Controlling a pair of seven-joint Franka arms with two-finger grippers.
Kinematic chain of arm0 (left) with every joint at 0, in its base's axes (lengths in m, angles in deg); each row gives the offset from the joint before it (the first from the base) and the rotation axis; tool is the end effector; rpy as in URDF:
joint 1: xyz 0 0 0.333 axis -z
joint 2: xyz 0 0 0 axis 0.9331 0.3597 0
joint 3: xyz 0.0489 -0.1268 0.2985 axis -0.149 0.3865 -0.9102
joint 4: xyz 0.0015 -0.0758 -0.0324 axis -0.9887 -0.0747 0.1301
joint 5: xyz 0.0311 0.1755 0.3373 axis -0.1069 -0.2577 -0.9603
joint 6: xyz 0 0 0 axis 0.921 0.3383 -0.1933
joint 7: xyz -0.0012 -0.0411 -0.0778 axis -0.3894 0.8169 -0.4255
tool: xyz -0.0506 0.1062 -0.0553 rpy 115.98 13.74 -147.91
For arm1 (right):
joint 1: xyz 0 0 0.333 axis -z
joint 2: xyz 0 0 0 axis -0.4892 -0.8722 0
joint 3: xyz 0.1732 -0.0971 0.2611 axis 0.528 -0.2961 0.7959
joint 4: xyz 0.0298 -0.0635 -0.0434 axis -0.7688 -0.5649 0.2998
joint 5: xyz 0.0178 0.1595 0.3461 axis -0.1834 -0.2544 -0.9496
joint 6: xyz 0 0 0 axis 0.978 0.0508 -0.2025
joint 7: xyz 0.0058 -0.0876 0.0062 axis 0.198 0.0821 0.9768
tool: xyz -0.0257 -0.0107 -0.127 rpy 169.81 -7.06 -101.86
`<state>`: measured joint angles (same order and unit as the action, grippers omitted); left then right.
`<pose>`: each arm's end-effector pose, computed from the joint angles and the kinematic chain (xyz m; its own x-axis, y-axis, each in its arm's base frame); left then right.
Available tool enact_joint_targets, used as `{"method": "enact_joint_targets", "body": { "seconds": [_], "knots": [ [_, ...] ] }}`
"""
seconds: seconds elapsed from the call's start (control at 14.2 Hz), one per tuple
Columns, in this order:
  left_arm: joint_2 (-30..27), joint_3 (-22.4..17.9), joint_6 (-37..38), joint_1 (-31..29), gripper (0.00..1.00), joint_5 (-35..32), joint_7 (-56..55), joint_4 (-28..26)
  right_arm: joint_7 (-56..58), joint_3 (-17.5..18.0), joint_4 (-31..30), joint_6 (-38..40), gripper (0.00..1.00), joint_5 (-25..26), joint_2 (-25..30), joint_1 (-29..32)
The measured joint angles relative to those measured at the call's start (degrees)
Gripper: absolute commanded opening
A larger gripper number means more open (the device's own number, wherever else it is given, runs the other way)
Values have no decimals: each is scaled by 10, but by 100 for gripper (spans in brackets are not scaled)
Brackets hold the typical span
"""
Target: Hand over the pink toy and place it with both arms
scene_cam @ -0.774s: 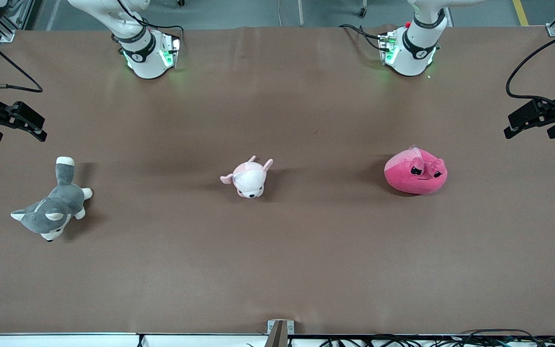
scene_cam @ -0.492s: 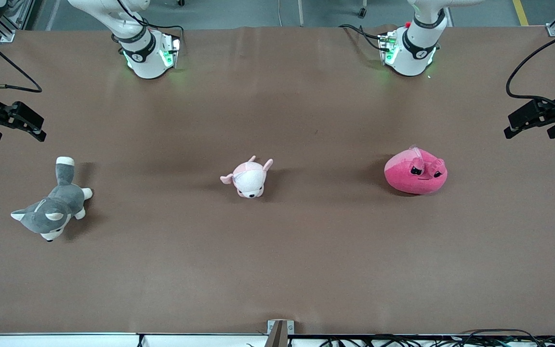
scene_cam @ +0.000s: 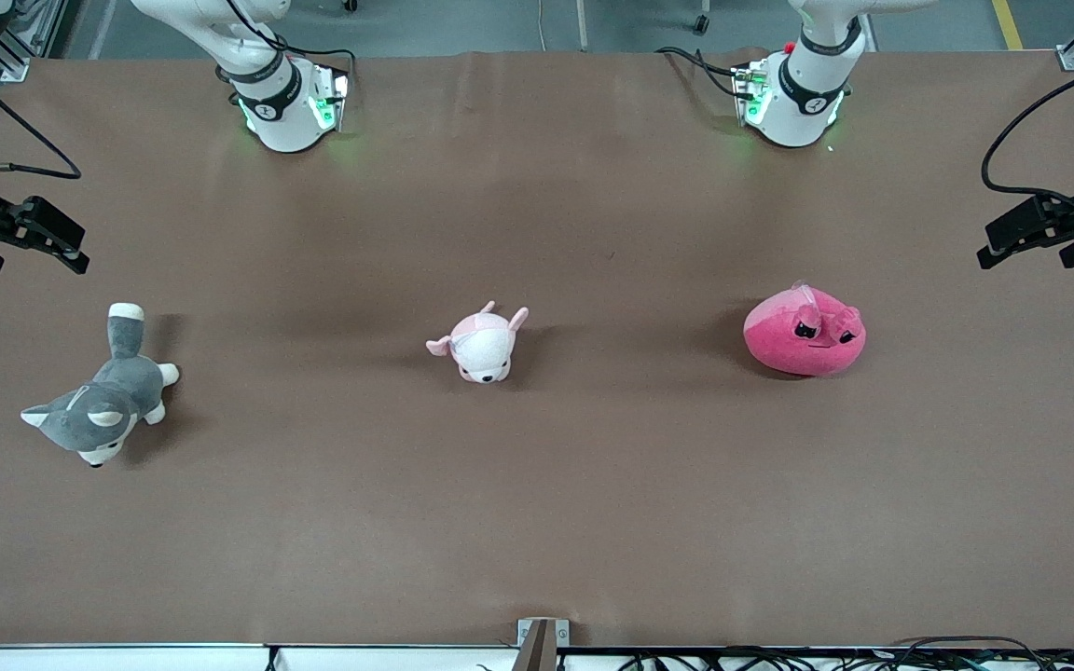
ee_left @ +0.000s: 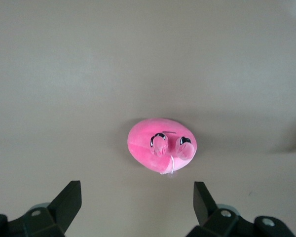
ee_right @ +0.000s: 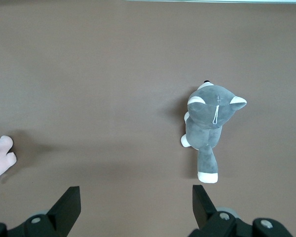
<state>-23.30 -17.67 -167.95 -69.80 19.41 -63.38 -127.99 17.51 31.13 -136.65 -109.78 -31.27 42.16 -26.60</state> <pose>0.5525 -0.0050 0.6037 0.9997 0.0223 0.0067 0.0219 -0.9980 0.0587 0.5331 -0.0138 0.6130 0.9926 0.0113 0.1205 0.0077 -0.9995 0.0310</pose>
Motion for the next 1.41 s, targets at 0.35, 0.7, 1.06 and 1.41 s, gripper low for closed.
{"method": "enact_joint_targets", "body": {
  "seconds": [0.35, 0.7, 1.06, 1.41],
  "knots": [
    [67, 1, -3, 2, 100, 0, -1, -26, 0, 0, 0, -2, 100, 0, -3, 2],
    [132, 8, -61, 16, 100, 0, -15, -58, 0, 2, 0, -3, 100, -2, -7, 2],
    [136, 26, -149, 19, 100, 0, -53, -148, 0, 7, 1, -6, 100, -5, -18, -7],
    [125, 26, -200, 15, 32, 0, -56, -215, 0, 10, 5, -10, 100, -5, -41, -17]
  ]
}}
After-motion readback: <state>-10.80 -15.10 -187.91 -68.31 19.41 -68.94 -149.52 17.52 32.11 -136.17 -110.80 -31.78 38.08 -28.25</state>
